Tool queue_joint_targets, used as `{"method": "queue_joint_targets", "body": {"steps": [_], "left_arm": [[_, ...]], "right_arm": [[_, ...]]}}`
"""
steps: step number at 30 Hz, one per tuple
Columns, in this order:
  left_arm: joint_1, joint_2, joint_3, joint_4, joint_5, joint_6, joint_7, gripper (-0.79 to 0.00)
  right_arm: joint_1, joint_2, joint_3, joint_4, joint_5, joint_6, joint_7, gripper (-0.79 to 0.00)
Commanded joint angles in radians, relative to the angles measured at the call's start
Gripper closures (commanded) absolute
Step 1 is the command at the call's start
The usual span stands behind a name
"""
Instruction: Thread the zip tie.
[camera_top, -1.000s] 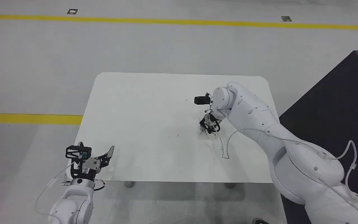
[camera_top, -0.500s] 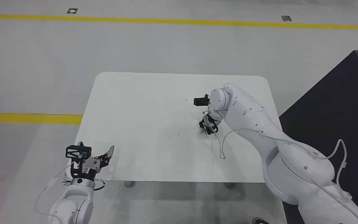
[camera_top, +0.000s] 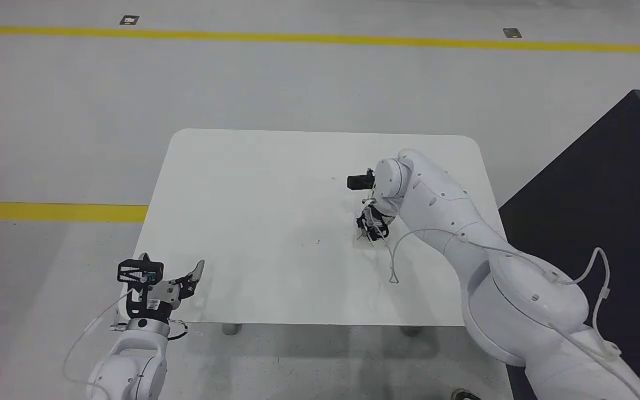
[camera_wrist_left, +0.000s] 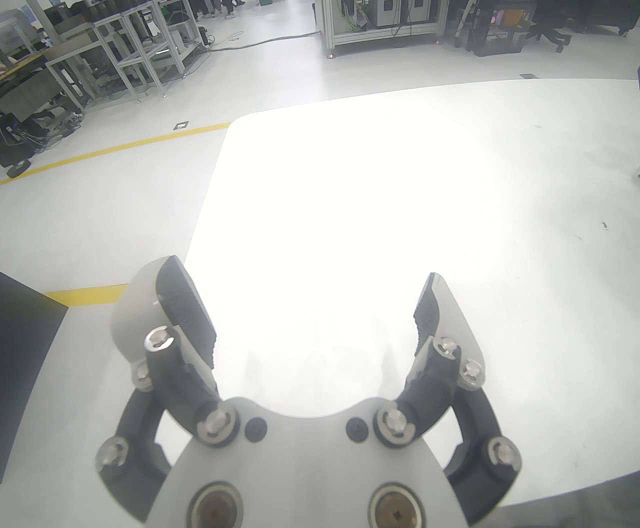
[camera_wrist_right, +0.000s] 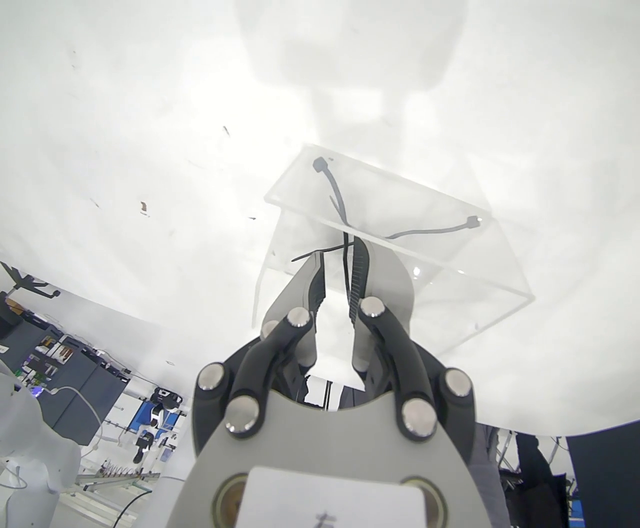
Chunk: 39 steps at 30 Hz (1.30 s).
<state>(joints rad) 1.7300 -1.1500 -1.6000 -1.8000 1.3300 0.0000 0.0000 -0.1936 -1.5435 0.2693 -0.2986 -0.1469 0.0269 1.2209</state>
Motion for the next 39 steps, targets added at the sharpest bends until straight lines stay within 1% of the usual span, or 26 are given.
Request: {"method": "queue_joint_targets", "body": {"steps": [1, 9, 10, 11, 12, 16, 19, 23, 26, 29, 31, 36, 37, 38, 39], "left_arm": [[0.000, 0.000, 0.000, 0.000, 0.000, 0.000, 0.000, -0.785], [0.000, 0.000, 0.000, 0.000, 0.000, 0.000, 0.000, -0.785], [0.000, 0.000, 0.000, 0.000, 0.000, 0.000, 0.000, -0.785], [0.000, 0.000, 0.000, 0.000, 0.000, 0.000, 0.000, -0.785], [0.000, 0.000, 0.000, 0.000, 0.000, 0.000, 0.000, -0.785], [0.000, 0.000, 0.000, 0.000, 0.000, 0.000, 0.000, -0.785], [0.000, 0.000, 0.000, 0.000, 0.000, 0.000, 0.000, -0.785], [0.000, 0.000, 0.000, 0.000, 0.000, 0.000, 0.000, -0.785], [0.000, 0.000, 0.000, 0.000, 0.000, 0.000, 0.000, -0.785], [0.000, 0.000, 0.000, 0.000, 0.000, 0.000, 0.000, -0.785], [0.000, 0.000, 0.000, 0.000, 0.000, 0.000, 0.000, -0.785], [0.000, 0.000, 0.000, 0.000, 0.000, 0.000, 0.000, -0.785], [0.000, 0.000, 0.000, 0.000, 0.000, 0.000, 0.000, -0.785], [0.000, 0.000, 0.000, 0.000, 0.000, 0.000, 0.000, -0.785], [0.000, 0.000, 0.000, 0.000, 0.000, 0.000, 0.000, -0.785]], "right_arm": [[-0.001, -0.004, 0.004, 0.007, -0.001, -0.004, 0.000, -0.111], [-0.008, -0.019, 0.020, 0.045, -0.007, -0.024, -0.002, -0.077], [-0.010, -0.021, 0.021, 0.050, -0.008, -0.023, -0.004, -0.049], [-0.011, -0.022, 0.022, 0.053, -0.011, -0.021, -0.006, -0.003], [-0.011, -0.024, 0.024, 0.056, -0.014, -0.022, -0.007, 0.000], [-0.003, -0.029, 0.034, 0.070, -0.014, -0.033, -0.004, 0.000], [0.019, -0.025, 0.049, 0.084, -0.005, -0.070, 0.002, 0.000], [0.053, -0.011, 0.077, 0.108, 0.026, -0.157, 0.048, 0.000], [0.073, 0.005, 0.106, 0.127, 0.070, -0.240, 0.116, 0.000], [0.083, 0.024, 0.139, 0.149, 0.125, -0.335, 0.182, 0.000], [0.078, 0.032, 0.150, 0.147, 0.139, -0.370, 0.198, 0.000], [0.038, 0.035, 0.133, 0.057, 0.076, -0.383, 0.134, 0.000], [0.033, 0.036, 0.124, 0.039, 0.048, -0.386, 0.116, -0.018], [0.026, 0.035, 0.119, 0.025, 0.031, -0.384, 0.096, -0.068], [0.022, 0.036, 0.116, 0.010, 0.016, -0.388, 0.081, -0.092]]}}
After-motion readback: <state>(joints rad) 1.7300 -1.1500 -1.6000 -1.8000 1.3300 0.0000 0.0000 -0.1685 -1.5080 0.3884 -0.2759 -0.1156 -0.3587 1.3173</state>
